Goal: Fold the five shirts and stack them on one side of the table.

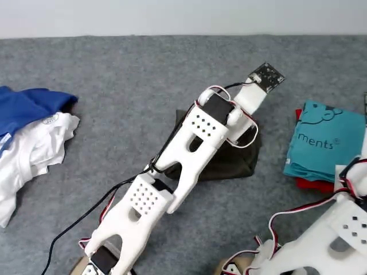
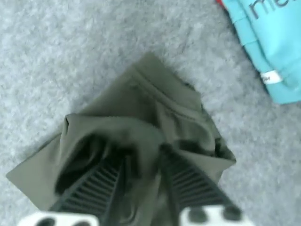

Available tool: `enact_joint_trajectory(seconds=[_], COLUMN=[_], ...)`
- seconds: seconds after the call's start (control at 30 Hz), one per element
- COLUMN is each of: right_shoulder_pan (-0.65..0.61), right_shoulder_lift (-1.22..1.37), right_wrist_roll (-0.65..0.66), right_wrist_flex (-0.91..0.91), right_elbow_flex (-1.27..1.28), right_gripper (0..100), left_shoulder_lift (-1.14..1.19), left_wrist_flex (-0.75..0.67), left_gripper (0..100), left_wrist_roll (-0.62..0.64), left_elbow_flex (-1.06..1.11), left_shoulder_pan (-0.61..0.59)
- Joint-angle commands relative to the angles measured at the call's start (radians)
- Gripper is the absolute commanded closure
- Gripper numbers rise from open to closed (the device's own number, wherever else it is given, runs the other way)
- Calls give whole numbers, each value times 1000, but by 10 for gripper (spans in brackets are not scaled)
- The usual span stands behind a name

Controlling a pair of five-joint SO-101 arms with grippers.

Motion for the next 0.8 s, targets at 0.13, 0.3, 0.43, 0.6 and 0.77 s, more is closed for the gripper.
enact_joint_trajectory(seconds=[0.13, 0.3, 0.43, 0.6, 0.77], right_shoulder_pan=[10, 12, 12, 12, 12], right_shoulder_lift=[-15, -19, -19, -19, -19], right_wrist_roll=[40, 40, 40, 40, 40], right_wrist_flex=[38, 38, 38, 38, 38], right_elbow_flex=[-2, -2, -2, -2, -2], right_gripper=[972, 972, 972, 972, 972], left_shoulder_lift=[-92, -207, -275, -290, -290], left_wrist_flex=[55, 55, 55, 51, 20], left_gripper=[798, 859, 974, 985, 985], left_wrist_roll=[-17, -63, -138, -201, -272], left_elbow_flex=[-142, -50, 110, 337, 535], left_shoulder_pan=[-21, -84, -173, -258, -270])
